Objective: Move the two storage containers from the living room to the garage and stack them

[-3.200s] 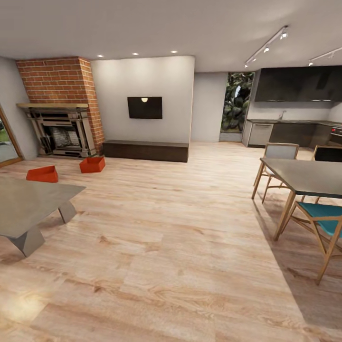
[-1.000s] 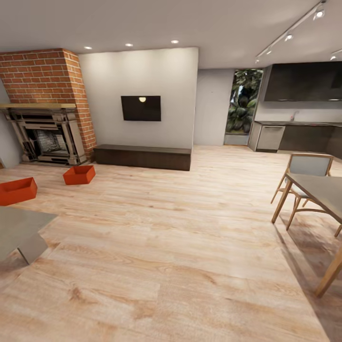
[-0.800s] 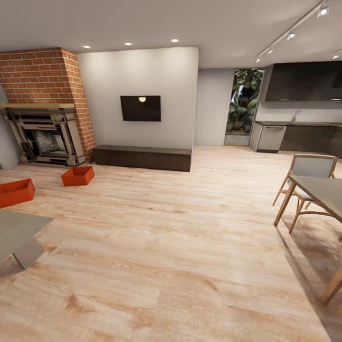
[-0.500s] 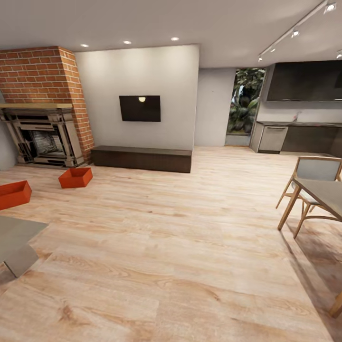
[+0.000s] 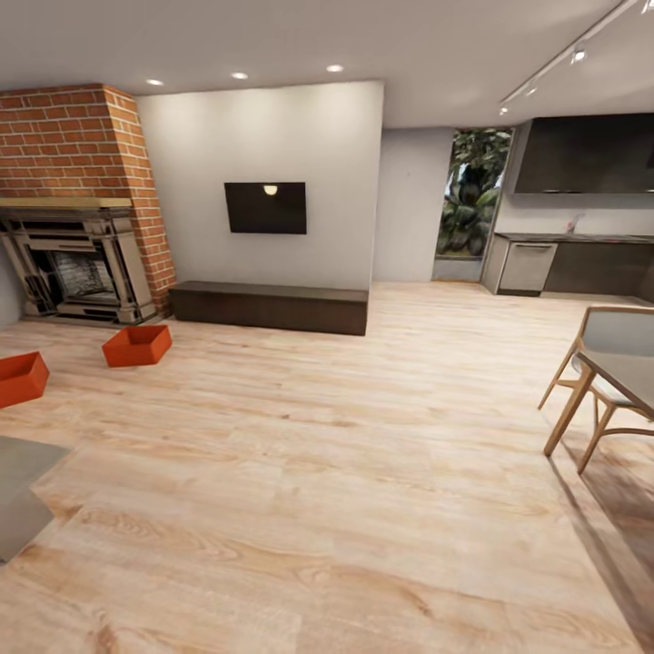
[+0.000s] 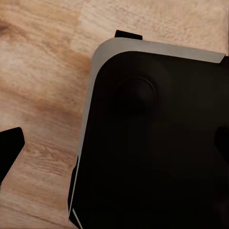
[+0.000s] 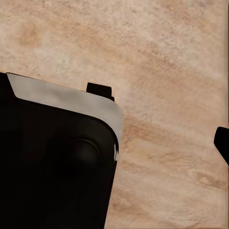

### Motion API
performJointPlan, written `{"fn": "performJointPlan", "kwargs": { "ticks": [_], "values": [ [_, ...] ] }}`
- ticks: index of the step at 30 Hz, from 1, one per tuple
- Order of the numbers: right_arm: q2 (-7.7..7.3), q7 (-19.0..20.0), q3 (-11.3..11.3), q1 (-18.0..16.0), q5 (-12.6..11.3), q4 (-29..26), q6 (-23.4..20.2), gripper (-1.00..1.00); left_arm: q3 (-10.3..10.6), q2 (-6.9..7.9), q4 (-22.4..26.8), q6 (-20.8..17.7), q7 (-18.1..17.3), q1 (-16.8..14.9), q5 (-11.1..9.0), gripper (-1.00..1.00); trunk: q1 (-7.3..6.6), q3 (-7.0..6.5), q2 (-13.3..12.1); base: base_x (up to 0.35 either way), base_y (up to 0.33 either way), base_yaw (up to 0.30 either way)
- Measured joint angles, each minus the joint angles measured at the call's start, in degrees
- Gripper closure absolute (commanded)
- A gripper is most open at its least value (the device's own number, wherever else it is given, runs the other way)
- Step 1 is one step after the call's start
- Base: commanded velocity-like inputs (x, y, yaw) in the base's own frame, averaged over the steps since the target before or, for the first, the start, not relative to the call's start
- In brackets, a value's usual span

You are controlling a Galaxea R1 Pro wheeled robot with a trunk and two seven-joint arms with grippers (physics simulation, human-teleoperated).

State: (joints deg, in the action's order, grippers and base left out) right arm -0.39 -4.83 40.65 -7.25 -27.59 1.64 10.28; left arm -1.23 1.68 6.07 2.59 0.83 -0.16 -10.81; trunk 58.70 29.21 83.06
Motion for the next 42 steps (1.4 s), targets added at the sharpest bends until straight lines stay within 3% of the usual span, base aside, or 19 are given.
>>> {"fn": "performJointPlan", "kwargs": {
  "ticks": [29, 42],
  "values": [
    [0.00, -0.1, 0.0, 0.0, -0.4, 0.0, 0.0, -1.00, 0.0, 0.00, 0.0, 0.1, 0.0, 0.0, 0.0, -1.00, 0.00, 0.00, 0.0, 0.323, 0.000, 0.001],
    [-0.04, -0.1, -0.1, 0.0, -0.4, 0.0, 0.1, -1.00, 0.0, 0.00, 0.0, 0.1, 0.0, 0.0, 0.0, -1.00, 0.00, 0.00, 0.0, 0.323, 0.000, 0.180]
  ]
}}
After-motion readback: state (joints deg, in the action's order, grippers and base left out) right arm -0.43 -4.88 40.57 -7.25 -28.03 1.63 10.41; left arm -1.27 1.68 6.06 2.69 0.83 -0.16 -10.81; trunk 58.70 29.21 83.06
